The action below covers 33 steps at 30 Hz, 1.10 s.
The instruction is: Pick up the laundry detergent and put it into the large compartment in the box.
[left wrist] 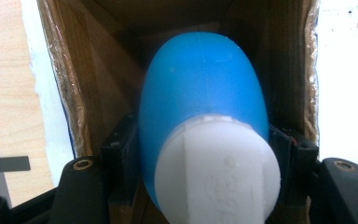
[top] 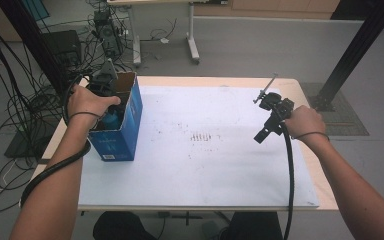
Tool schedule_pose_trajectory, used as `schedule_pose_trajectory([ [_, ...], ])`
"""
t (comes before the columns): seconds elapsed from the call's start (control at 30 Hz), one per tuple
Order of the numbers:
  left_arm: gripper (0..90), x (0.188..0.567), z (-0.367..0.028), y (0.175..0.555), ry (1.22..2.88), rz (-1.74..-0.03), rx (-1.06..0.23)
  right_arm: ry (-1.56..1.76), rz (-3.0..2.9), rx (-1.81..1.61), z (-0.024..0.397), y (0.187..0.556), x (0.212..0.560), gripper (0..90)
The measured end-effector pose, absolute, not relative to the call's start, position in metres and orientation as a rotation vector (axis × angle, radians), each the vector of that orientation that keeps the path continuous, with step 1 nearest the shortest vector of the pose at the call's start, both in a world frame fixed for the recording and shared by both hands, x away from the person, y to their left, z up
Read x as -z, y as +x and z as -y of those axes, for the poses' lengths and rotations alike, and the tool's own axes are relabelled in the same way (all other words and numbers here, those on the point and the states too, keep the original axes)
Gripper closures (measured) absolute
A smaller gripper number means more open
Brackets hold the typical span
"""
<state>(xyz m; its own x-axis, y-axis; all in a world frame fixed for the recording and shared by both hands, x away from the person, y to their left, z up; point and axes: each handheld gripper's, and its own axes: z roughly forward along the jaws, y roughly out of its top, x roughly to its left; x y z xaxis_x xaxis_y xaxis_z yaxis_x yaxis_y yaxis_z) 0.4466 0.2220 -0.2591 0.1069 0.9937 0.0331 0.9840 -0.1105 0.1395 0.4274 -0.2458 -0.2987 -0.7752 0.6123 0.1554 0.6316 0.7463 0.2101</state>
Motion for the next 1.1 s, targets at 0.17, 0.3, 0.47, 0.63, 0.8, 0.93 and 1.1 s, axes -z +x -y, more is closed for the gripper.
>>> schedule_pose_trajectory([
  [0.17, 37.6, 0.259, -0.222, 0.447, 2.273, -2.041, -0.178, -1.016, 2.863, 0.383, 0.245, 0.428, 0.300, 3.6],
  [0.3, 37.5, 0.259, -0.222, 0.447, 2.273, -2.043, -0.175, -1.015, 2.862, 0.384, 0.245, 0.429, 0.301, 3.6],
  [0.47, 36.7, 0.259, -0.222, 0.448, 2.264, -2.053, -0.169, -1.018, 2.862, 0.383, 0.246, 0.429, 0.301, 3.6],
  [0.63, 33.8, 0.259, -0.222, 0.449, 2.263, -2.065, -0.165, -1.020, 2.856, 0.384, 0.246, 0.430, 0.302, 3.6],
  [0.8, 31.9, 0.259, -0.222, 0.448, 2.267, -2.070, -0.169, -1.013, 2.859, 0.389, 0.246, 0.431, 0.302, 3.6],
  [0.93, 32.0, 0.253, -0.221, 0.447, 2.260, -2.065, -0.173, -1.014, 2.858, 0.388, 0.246, 0.431, 0.302, 3.6],
  [1.1, 31.6, 0.242, -0.216, 0.446, 2.277, -2.050, -0.194, -1.012, 2.860, 0.387, 0.245, 0.431, 0.302, 3.6],
])
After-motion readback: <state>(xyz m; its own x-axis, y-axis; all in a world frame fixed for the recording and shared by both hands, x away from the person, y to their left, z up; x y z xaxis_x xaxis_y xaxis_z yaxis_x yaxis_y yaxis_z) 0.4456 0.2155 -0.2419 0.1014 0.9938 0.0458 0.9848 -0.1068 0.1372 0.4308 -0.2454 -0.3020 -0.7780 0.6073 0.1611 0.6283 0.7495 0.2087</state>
